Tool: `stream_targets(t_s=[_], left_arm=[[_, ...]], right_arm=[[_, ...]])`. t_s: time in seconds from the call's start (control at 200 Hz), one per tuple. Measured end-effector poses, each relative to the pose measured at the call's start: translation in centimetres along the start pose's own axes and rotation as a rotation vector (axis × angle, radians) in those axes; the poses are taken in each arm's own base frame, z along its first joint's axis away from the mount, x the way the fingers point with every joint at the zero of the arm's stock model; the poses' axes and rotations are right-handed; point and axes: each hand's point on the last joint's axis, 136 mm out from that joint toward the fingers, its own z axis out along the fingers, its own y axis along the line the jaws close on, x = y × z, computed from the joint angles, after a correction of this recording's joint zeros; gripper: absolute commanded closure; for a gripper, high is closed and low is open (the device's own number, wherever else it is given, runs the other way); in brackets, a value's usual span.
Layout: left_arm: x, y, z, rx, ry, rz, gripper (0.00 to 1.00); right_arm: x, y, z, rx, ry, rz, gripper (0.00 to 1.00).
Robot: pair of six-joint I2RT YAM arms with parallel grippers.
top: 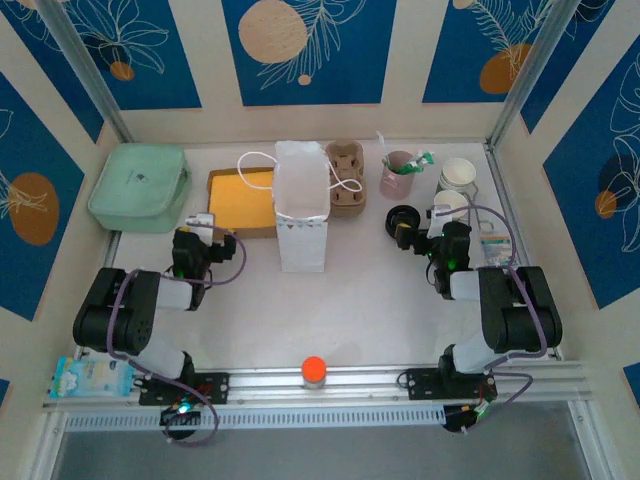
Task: Pack the takeout coffee
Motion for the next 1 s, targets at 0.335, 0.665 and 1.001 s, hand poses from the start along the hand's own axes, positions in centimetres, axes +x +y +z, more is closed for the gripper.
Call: stream_targets(t_s=[0.335, 0.665, 1.001], left_arm=[[0.0, -0.01, 0.0, 0.0, 0.0, 0.01, 0.0], [0.0, 0.0, 0.0, 0.0, 0.0, 0.01, 0.0], [0.0, 0.0, 0.0, 0.0, 0.0, 0.01, 0.0]], right_arm=[[-0.06, 0.06, 0.0, -0.004, -0.002, 0.0, 0.01], [-0.07, 0.06, 0.0, -0.004, -0.003, 0.0, 0.01], [-0.07, 0.06, 0.0, -0.004, -0.003, 0.0, 0.01]])
